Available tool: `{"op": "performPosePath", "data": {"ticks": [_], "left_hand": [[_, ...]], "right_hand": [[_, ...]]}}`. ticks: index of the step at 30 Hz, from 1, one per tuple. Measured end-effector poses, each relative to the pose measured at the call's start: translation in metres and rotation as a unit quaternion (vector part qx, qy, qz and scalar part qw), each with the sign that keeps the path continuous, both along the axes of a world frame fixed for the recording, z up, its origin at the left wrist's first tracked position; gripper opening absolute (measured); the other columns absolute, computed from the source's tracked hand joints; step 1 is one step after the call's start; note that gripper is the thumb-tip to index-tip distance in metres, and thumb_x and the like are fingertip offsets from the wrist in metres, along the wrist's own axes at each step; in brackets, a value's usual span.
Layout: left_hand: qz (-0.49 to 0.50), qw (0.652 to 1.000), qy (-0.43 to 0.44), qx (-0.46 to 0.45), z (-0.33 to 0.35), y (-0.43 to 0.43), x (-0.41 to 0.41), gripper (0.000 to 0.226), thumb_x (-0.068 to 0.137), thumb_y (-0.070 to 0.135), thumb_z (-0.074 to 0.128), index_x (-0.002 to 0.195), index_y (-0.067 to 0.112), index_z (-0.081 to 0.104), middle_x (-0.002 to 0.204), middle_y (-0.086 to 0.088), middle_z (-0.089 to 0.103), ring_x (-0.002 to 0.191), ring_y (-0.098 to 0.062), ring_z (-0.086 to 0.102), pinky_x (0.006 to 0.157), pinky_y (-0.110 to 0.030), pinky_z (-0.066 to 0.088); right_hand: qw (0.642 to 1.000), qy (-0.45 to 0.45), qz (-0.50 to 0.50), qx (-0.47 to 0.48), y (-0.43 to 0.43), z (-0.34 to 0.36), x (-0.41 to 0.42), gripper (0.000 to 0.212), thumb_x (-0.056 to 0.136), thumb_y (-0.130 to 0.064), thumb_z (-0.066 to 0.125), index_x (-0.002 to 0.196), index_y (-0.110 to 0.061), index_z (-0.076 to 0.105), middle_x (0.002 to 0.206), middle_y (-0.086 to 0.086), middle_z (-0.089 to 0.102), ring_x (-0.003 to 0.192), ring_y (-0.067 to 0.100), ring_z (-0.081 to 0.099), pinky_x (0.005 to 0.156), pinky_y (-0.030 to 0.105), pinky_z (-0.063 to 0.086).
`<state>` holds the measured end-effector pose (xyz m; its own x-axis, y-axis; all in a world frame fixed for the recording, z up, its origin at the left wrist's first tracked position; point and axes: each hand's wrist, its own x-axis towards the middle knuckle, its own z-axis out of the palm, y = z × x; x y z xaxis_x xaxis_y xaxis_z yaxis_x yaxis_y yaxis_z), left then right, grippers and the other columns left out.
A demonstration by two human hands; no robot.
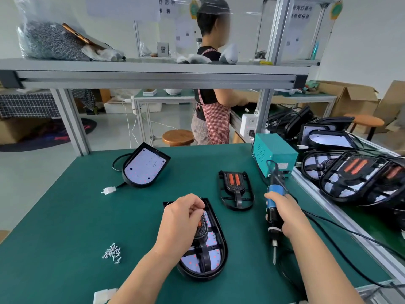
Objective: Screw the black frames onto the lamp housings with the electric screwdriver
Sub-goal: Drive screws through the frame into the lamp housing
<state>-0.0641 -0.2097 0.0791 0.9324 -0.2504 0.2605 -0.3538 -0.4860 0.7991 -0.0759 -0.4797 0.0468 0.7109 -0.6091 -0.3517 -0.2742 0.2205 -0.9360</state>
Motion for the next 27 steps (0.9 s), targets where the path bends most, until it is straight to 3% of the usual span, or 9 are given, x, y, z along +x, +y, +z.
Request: {"op": "performPosePath", "data": {"ticks": [4, 8, 11, 14, 19, 23, 27], "left_hand": [[-0.002, 1.0, 0.012, -0.017, 0.003, -0.004, -0.001, 0.019, 0.091, 0.004, 0.063, 0.083, 0.02, 0.069, 0.068, 0.009, 0.066, 0.066, -0.006, 0.061, 0.07, -0.023, 0.051], [-0.011, 0.998, 0.04, -0.038, 0.005, -0.008, -0.004, 0.022, 0.091, 0.003, 0.062, 0.082, 0.022, 0.069, 0.07, 0.009, 0.066, 0.062, 0.0, 0.057, 0.065, -0.011, 0.043], [-0.014, 0.998, 0.049, -0.048, 0.007, -0.007, -0.006, 0.021, 0.091, 0.002, 0.062, 0.083, 0.02, 0.069, 0.07, 0.008, 0.067, 0.059, 0.004, 0.058, 0.063, -0.009, 0.043], [-0.018, 0.996, 0.064, -0.057, 0.007, -0.007, -0.008, 0.02, 0.092, 0.004, 0.063, 0.083, 0.021, 0.069, 0.071, 0.006, 0.069, 0.059, 0.005, 0.06, 0.063, -0.008, 0.044], [-0.038, 0.988, 0.119, -0.095, 0.006, -0.005, -0.01, 0.022, 0.09, 0.0, 0.065, 0.082, 0.019, 0.071, 0.071, 0.0, 0.073, 0.062, -0.002, 0.065, 0.065, -0.013, 0.051], [-0.044, 0.981, 0.143, -0.121, 0.003, -0.006, -0.01, 0.02, 0.087, -0.004, 0.067, 0.081, 0.015, 0.072, 0.067, 0.001, 0.073, 0.061, -0.005, 0.066, 0.063, -0.014, 0.051], [-0.04, 0.966, 0.178, -0.184, 0.001, -0.007, -0.009, 0.015, 0.086, -0.004, 0.07, 0.083, 0.01, 0.073, 0.073, -0.005, 0.075, 0.067, -0.012, 0.07, 0.068, -0.018, 0.055]], "right_hand": [[0.97, -0.123, 0.003, 0.208, 0.01, 0.002, -0.016, 0.019, 0.092, -0.023, 0.07, 0.087, -0.008, 0.06, 0.068, 0.005, 0.056, 0.049, 0.015, 0.053, 0.041, 0.024, 0.048], [0.915, -0.228, 0.016, 0.332, 0.028, 0.007, -0.025, 0.033, 0.08, -0.028, 0.074, 0.103, -0.008, 0.062, 0.072, 0.003, 0.058, 0.055, 0.012, 0.057, 0.048, 0.021, 0.054], [0.877, -0.292, 0.009, 0.381, 0.04, 0.016, -0.025, 0.032, 0.085, -0.026, 0.071, 0.114, -0.014, 0.064, 0.076, 0.004, 0.058, 0.062, 0.012, 0.06, 0.055, 0.022, 0.056], [0.863, -0.319, 0.014, 0.39, 0.05, 0.029, -0.024, 0.034, 0.087, -0.026, 0.068, 0.119, -0.015, 0.065, 0.073, 0.0, 0.055, 0.06, 0.009, 0.057, 0.055, 0.021, 0.054], [0.858, -0.368, -0.037, 0.356, 0.07, 0.055, -0.022, 0.039, 0.071, -0.019, 0.079, 0.105, -0.013, 0.061, 0.072, -0.002, 0.059, 0.058, 0.006, 0.057, 0.056, 0.018, 0.052], [0.831, -0.41, -0.135, 0.35, 0.08, 0.076, -0.014, 0.019, 0.086, -0.011, 0.076, 0.096, -0.01, 0.06, 0.067, 0.0, 0.061, 0.055, 0.009, 0.06, 0.057, 0.019, 0.052], [0.836, -0.402, -0.192, 0.32, 0.082, 0.083, -0.004, 0.021, 0.089, -0.012, 0.075, 0.1, -0.011, 0.057, 0.072, 0.001, 0.058, 0.054, 0.011, 0.059, 0.057, 0.021, 0.052]]}}
